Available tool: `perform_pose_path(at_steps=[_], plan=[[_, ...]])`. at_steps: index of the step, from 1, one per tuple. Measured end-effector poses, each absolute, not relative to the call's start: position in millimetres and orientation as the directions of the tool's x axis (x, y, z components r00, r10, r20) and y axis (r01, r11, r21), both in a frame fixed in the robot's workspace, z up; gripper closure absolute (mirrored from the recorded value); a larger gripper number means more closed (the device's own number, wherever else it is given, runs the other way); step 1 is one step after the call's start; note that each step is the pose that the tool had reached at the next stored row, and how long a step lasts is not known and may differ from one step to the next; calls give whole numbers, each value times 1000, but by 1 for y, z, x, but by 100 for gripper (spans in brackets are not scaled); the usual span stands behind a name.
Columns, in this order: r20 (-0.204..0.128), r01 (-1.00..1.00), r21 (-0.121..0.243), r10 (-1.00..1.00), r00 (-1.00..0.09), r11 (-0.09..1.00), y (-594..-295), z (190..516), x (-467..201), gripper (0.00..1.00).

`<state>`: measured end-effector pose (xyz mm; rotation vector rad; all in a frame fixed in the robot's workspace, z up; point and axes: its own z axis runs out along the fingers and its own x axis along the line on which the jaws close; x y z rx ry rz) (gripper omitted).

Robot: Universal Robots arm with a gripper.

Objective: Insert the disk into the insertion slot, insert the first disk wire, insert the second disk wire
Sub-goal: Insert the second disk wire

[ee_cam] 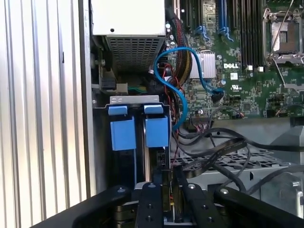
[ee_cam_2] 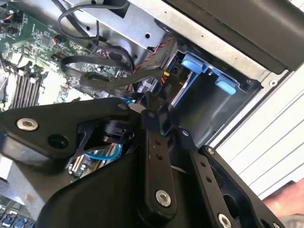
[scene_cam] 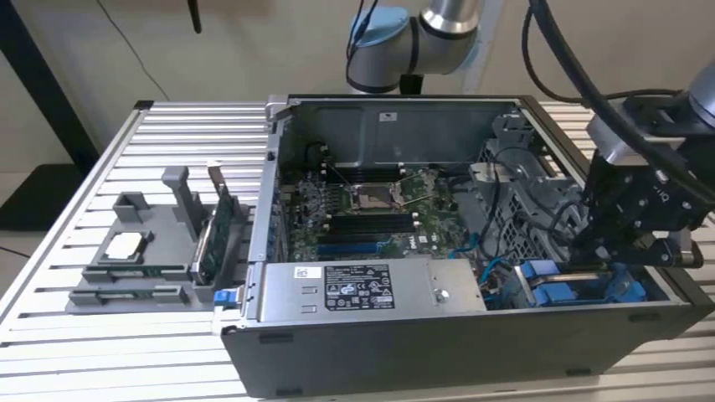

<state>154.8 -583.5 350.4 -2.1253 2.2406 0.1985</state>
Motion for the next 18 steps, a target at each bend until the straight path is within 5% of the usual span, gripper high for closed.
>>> perform_pose_path(at_steps=[18], plan=[[-124,-997,55,-991,-55,49,-584,389,155,76]])
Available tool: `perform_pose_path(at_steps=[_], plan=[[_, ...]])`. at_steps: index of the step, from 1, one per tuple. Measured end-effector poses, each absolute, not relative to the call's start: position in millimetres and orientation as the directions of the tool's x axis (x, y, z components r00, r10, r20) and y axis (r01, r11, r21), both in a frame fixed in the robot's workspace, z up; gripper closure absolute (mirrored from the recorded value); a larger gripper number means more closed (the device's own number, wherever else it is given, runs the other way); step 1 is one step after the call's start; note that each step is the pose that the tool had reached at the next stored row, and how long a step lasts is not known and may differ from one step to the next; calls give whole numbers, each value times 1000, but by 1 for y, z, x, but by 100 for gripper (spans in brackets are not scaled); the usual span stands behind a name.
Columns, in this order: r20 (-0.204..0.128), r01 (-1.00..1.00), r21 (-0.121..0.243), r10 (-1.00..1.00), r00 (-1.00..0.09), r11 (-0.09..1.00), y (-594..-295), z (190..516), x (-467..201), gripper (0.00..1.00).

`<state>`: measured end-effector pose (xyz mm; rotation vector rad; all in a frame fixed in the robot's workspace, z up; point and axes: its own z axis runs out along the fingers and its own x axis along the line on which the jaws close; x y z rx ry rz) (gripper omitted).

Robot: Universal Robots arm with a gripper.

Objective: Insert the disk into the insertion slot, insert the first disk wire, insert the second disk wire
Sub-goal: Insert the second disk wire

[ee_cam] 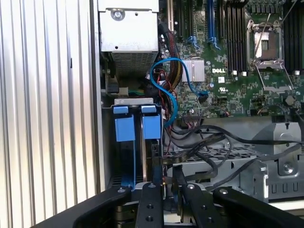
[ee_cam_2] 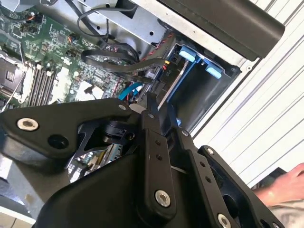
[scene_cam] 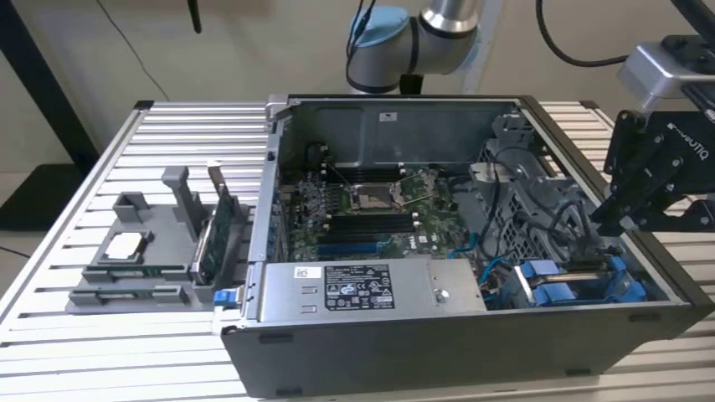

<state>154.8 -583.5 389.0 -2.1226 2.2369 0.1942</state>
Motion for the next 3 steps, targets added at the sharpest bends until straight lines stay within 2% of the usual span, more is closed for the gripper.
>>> perform_pose_path(at_steps=[3], plan=[[-124,-997,55,-991,-55,49,-584,389,155,76]])
